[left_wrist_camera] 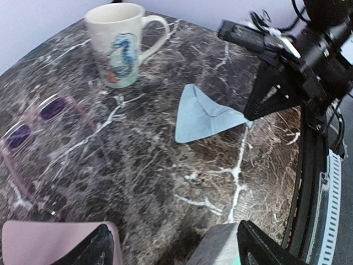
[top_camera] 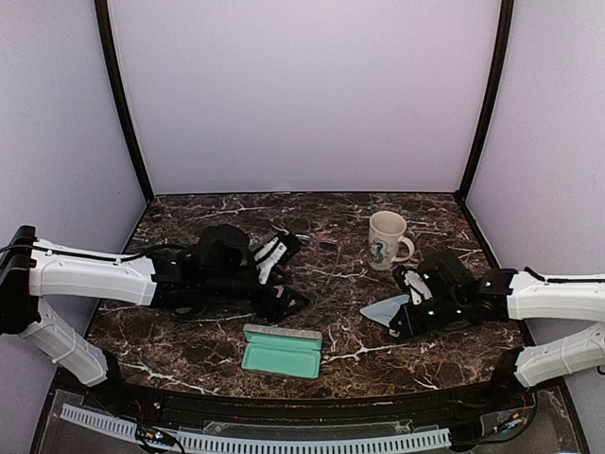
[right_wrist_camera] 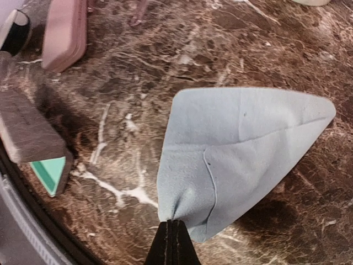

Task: Organize the sunglasses
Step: Pick up the glasses cleaning cloth from the center of the board.

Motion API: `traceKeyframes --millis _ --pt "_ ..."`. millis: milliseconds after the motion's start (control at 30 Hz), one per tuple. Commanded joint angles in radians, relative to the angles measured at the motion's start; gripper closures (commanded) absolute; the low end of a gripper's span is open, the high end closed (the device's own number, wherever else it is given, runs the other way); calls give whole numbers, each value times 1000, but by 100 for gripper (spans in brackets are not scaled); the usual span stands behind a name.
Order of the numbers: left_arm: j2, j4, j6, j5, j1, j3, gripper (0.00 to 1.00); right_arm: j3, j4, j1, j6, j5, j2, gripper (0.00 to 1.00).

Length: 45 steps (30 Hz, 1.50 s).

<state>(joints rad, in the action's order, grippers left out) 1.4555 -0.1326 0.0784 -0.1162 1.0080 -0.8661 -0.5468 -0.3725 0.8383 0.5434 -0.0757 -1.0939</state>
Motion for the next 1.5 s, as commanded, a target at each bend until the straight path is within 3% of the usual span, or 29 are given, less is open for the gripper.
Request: traceKeyframes --millis 0,267,567,1167,1467 --pt "95 3 -216 -69 85 -101 21 22 -40 7 35 -134 86 100" --pt "366 116 -345 -77 182 -360 23 19 -88 5 45 -223 172 100" --pt "516 134 -388 -9 217 -468 27 2 -132 -4 48 -224 203 100" --pt "650 136 -448 44 218 -527 63 4 -149 -26 59 -214 234 100" --pt "650 191 -426 38 219 -558 93 1 -153 -29 62 -207 233 100"
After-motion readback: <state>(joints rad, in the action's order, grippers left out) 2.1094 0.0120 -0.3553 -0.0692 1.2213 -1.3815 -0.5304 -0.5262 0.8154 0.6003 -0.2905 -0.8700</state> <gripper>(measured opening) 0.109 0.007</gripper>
